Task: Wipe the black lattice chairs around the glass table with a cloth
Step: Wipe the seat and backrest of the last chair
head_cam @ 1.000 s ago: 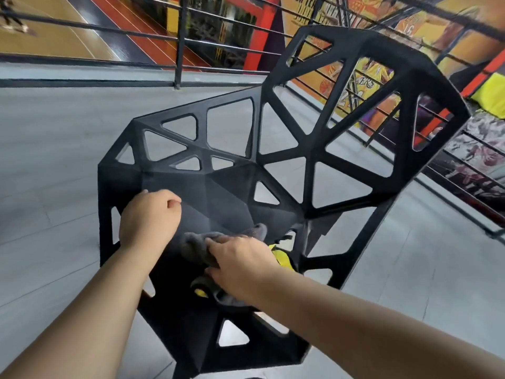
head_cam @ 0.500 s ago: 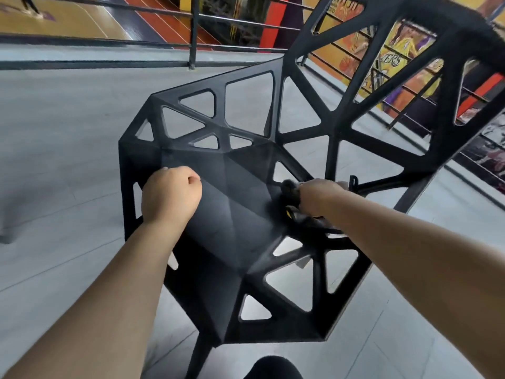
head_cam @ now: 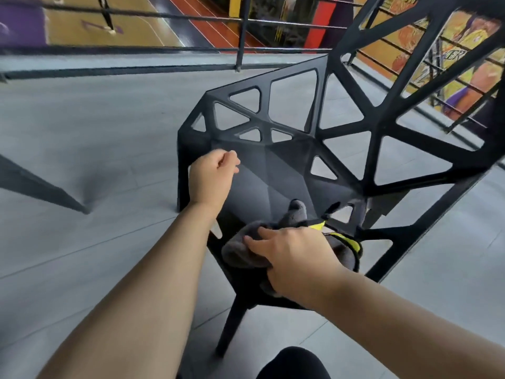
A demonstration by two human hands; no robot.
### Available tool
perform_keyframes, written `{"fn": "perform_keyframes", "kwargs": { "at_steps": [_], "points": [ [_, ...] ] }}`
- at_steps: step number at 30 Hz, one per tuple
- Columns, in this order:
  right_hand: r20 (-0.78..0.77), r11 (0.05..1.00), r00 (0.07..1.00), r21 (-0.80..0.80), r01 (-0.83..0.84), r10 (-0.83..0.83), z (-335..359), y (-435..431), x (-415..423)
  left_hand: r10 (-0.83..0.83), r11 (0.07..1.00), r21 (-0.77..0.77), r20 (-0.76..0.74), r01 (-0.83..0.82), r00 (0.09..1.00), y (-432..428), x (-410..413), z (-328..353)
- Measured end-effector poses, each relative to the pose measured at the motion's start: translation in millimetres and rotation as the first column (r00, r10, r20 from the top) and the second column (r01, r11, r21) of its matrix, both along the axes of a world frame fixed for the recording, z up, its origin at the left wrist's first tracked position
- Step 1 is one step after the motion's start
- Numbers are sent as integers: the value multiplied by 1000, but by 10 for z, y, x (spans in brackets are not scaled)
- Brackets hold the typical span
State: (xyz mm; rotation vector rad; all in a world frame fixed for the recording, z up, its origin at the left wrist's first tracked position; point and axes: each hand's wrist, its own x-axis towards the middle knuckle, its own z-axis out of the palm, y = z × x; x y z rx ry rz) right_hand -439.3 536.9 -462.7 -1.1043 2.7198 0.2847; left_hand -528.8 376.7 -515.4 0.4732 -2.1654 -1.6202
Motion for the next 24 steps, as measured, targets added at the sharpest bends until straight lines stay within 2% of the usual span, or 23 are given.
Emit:
{"fn": "perform_keyframes", "kwargs": {
  "at_steps": [3, 7, 10, 13, 15, 19, 22, 24],
  "points": [
    [20, 993, 993, -21, -114, 114, -36, 76, 318, 63, 998, 31, 21, -64, 998, -215, 87, 8],
    [-5, 995, 995, 36, -96, 96, -175, 79, 464, 124, 991, 42, 41, -126, 991, -577, 261, 73],
    [-28, 993, 993, 44, -112, 113, -128, -204, 439, 155, 987, 40, 78, -159, 985, -722, 383, 83],
    [-35, 983, 992, 143, -116, 122, -211, -561, 353, 177, 982, 51, 90, -182, 980, -823, 429, 115],
    [-126, 976, 978, 161, -145, 166, -341, -802, 221, 194, 976, 83, 102, -202, 976, -911, 452, 131],
    [-208, 983, 961, 61, -171, 180, -528, -1299, -314, 245, 951, 170, 105, -260, 964, -1095, 585, 77],
    [-199, 988, 974, -83, -129, 110, -508, -1596, -674, 326, 923, 172, 118, -343, 938, -1157, 753, 43],
    [-13, 966, 999, -252, -52, 50, -439, -1644, -812, 382, 905, 145, 136, -400, 914, -1115, 835, 39]
  ]
}}
